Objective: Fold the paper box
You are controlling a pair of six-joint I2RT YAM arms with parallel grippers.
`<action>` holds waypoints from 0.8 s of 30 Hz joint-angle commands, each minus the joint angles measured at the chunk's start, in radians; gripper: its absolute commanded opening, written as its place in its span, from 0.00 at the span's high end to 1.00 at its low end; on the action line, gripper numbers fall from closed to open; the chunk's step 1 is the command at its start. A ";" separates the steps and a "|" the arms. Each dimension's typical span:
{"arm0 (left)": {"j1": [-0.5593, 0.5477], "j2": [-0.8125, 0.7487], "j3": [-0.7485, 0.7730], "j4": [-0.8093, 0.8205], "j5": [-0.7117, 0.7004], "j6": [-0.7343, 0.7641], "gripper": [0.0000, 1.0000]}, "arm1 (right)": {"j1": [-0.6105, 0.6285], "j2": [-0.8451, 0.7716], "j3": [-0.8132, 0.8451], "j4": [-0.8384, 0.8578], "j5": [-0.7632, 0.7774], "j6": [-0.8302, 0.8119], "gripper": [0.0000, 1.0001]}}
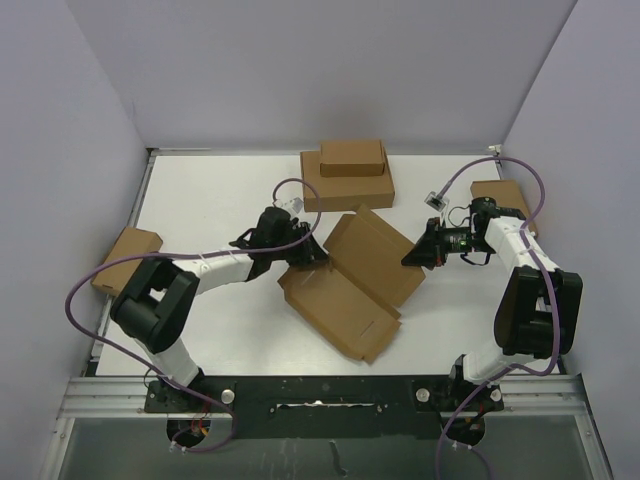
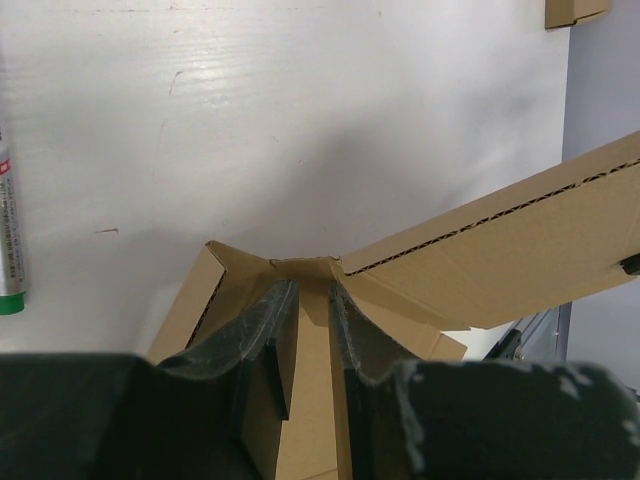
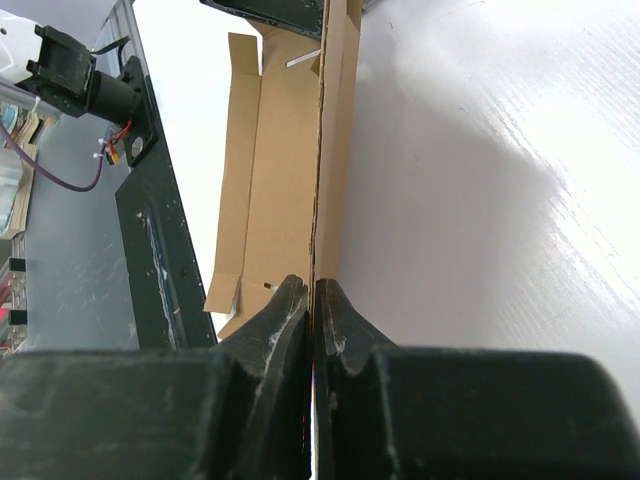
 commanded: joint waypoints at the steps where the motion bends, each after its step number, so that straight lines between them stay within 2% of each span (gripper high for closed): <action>1: -0.002 0.011 0.047 0.068 0.028 -0.010 0.82 | 0.006 -0.032 0.035 0.004 -0.052 -0.019 1.00; 9: 0.028 -0.078 -0.021 0.064 0.052 0.005 0.81 | -0.016 -0.037 0.040 -0.002 -0.051 -0.023 1.00; 19: 0.036 -0.336 -0.078 -0.115 0.029 0.074 0.79 | -0.026 -0.046 0.040 -0.002 -0.050 -0.022 1.00; 24: 0.032 -0.505 -0.181 -0.176 0.013 0.065 0.78 | -0.033 -0.049 0.040 -0.007 -0.056 -0.027 1.00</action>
